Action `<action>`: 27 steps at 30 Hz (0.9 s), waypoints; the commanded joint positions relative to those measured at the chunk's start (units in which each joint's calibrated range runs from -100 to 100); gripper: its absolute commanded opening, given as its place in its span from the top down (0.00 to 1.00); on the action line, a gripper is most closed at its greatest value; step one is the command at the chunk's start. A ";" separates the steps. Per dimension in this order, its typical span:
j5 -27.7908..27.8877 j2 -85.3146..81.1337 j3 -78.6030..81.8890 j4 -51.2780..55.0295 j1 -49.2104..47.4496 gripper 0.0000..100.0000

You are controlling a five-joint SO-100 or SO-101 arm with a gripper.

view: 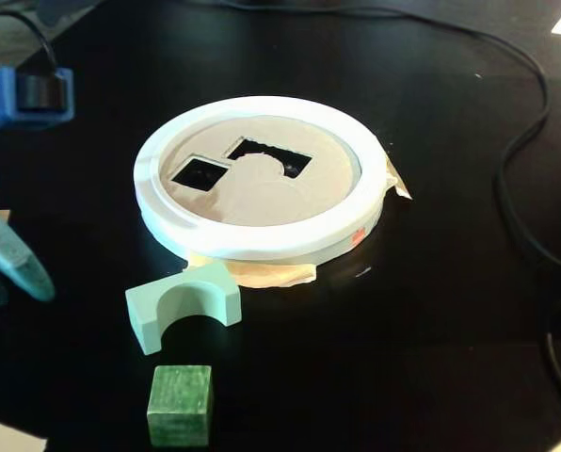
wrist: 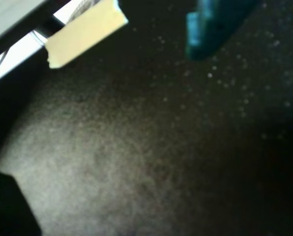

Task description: Pick up the square block and drop it in corresponding square shaped hole

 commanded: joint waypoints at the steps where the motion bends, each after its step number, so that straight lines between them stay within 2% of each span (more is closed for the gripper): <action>1: -0.10 0.23 -0.06 -0.60 1.10 0.18; 20: -0.10 0.14 -0.15 -0.81 0.47 0.18; 27: -0.15 0.14 -0.15 -10.44 -0.78 0.18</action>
